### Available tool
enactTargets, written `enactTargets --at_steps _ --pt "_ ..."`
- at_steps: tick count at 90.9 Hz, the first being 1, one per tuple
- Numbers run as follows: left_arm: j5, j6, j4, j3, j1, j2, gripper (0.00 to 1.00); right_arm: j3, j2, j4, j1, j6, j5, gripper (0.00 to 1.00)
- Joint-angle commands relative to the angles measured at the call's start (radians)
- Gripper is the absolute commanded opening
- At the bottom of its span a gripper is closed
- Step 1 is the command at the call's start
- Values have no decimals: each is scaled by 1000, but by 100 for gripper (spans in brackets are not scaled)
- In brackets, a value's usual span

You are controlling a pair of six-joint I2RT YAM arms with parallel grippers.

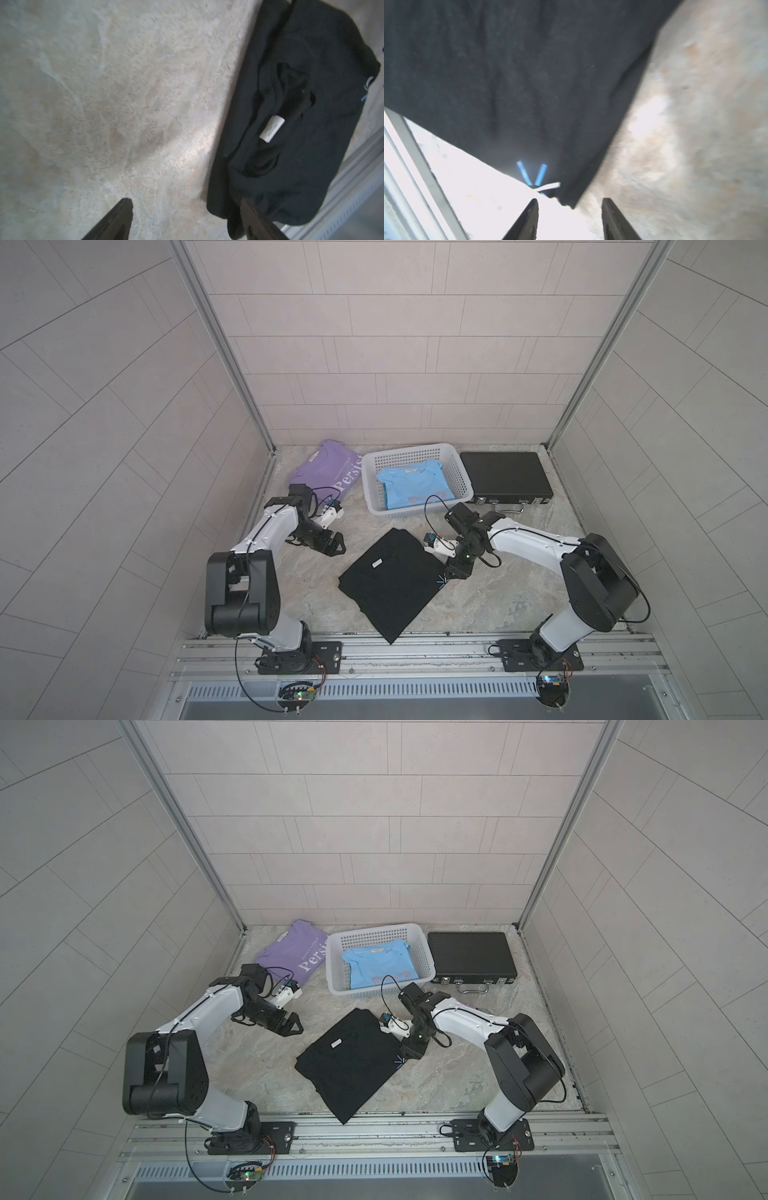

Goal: Put the folded t-shirts into the basket
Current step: Adjust the T-shirt at the center of the board.

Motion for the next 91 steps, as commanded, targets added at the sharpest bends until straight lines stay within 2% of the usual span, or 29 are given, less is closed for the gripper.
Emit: enactTargets --at_steps 1,11,21,39,65,75,91 --pt "71 109 -105 -57 -8 -41 91 41 -27 68 -4 58 -53 62" --pt "62 134 -78 -121 -37 -58 93 78 3 149 28 124 -29 67" --pt "-7 93 -31 -131 -89 -24 92 133 66 200 69 180 8 68" --pt "-73 50 -2 -134 -156 29 85 244 174 185 83 253 12 68" --pt "-159 -27 51 -143 -205 73 80 275 219 236 86 326 -17 68" --pt "-152 -39 42 -140 -236 98 75 284 228 238 86 325 -11 68" --pt "-146 -33 32 -134 -260 129 60 267 228 250 83 326 15 68"
